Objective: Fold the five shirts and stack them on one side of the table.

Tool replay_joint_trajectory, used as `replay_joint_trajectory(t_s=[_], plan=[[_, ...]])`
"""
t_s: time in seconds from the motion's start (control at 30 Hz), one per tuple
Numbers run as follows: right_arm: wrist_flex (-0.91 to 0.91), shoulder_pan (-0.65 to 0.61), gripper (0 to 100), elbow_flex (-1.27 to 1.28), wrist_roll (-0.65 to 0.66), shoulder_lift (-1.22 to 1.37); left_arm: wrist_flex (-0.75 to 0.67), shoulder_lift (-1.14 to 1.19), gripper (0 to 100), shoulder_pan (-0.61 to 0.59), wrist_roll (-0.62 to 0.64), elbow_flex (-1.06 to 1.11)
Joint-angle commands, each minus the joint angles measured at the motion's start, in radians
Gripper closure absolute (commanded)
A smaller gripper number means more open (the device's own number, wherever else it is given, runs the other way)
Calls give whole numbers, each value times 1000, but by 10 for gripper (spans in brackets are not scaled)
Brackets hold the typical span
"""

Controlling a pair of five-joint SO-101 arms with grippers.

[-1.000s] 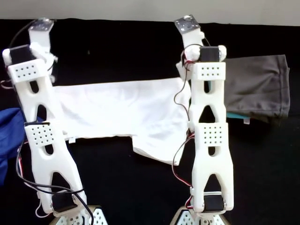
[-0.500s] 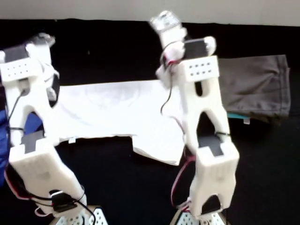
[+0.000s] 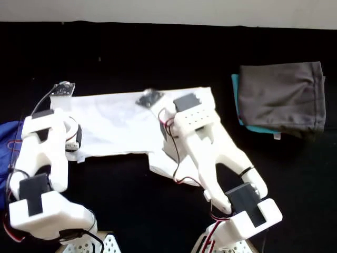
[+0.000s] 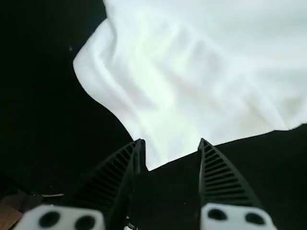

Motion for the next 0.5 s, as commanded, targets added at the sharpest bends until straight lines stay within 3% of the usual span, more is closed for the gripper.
replay_joint_trajectory(t_s=[0.0, 0.47], plan=[[-54, -4, 822, 70, 55, -53, -48, -7, 990, -2, 5, 16], [-232, 18, 819, 222, 157, -47, -51, -4, 990, -1, 5, 18]])
